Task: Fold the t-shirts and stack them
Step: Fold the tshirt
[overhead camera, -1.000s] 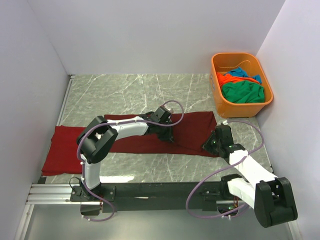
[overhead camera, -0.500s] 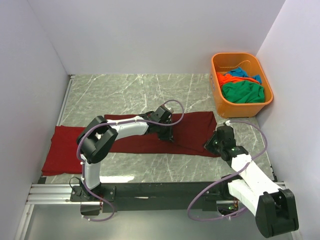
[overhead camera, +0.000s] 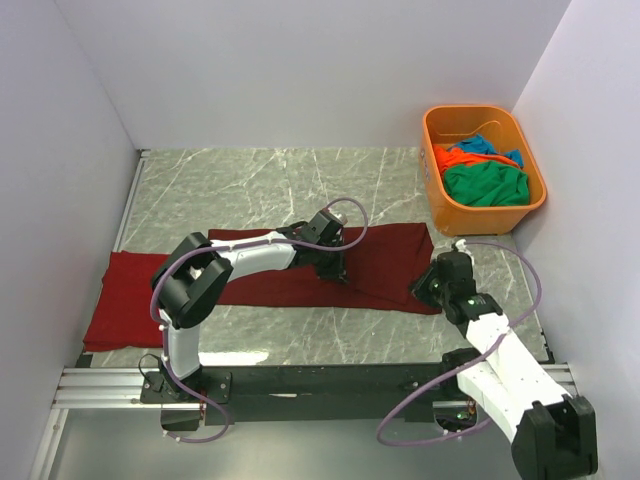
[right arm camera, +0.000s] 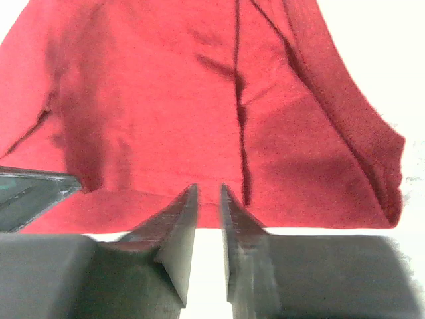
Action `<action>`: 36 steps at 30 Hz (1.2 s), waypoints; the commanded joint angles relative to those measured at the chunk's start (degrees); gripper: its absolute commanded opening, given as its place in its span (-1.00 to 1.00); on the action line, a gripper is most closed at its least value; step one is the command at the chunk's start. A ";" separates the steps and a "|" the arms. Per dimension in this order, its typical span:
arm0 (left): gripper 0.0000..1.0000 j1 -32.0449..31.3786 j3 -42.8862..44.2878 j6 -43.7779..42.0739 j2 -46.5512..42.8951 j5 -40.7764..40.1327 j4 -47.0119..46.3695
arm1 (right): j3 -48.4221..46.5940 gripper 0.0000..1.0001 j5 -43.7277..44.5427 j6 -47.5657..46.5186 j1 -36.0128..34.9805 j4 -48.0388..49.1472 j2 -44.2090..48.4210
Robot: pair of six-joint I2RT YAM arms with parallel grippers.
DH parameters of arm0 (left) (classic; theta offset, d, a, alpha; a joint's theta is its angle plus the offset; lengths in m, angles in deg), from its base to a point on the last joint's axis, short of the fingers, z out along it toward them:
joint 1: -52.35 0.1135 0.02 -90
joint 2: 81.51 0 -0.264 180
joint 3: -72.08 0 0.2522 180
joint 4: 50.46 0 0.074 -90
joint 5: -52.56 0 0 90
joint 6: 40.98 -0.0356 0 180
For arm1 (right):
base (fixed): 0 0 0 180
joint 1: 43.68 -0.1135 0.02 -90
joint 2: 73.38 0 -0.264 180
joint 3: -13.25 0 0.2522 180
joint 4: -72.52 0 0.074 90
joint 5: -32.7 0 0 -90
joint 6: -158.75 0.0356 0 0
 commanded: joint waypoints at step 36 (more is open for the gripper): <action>-0.99 -0.33 2.03 0.49 -1.79 0.49 -0.44 | 1.28 -1.00 -0.95 2.03 0.46 4.50 -1.93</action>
